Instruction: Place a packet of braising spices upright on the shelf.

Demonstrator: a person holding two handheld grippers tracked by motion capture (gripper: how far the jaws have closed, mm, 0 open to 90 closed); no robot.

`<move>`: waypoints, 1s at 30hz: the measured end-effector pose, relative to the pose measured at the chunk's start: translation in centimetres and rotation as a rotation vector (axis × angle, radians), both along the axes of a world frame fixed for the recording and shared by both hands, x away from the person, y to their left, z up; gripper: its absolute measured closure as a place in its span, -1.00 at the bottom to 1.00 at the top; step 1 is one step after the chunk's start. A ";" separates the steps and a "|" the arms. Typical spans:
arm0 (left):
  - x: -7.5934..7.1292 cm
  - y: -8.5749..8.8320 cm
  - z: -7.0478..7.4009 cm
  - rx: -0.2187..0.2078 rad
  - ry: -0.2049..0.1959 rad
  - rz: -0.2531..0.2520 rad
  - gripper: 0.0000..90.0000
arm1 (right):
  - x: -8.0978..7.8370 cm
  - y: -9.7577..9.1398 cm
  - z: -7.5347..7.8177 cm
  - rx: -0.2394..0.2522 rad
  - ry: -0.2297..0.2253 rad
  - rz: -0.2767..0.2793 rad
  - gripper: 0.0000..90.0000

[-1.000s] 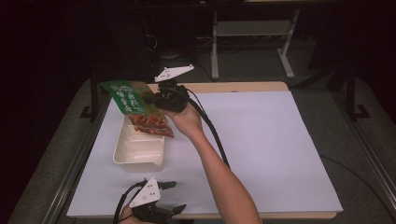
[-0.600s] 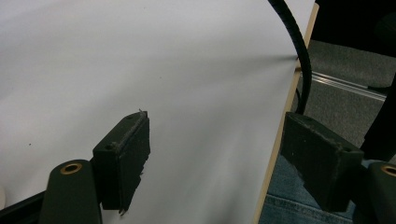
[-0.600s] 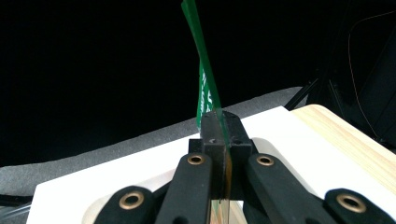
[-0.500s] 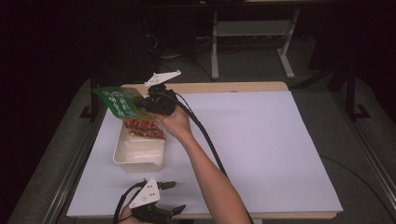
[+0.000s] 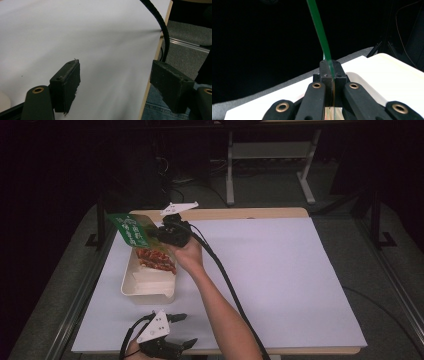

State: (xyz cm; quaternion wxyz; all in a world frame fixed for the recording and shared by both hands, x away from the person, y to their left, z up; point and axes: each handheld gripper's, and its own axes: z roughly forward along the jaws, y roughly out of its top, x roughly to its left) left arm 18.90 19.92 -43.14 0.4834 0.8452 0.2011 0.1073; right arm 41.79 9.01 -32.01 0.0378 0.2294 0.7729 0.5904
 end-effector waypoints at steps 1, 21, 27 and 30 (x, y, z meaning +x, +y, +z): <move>0.0 0.0 0.0 0.000 -0.004 -0.002 -0.47 | 0.1 -0.1 -0.2 -0.001 -0.004 -0.005 1.00; 0.2 -0.1 -0.1 0.000 -0.004 0.000 -0.47 | 0.4 -1.2 -2.7 0.002 0.031 0.011 0.99; 0.3 -0.1 -0.2 0.000 0.001 0.002 -0.47 | 0.8 -1.5 -2.6 -0.005 0.042 0.009 0.92; 0.4 -0.1 -0.3 -0.001 0.004 0.002 -0.48 | 0.8 -1.8 -2.4 -0.029 0.043 0.003 0.66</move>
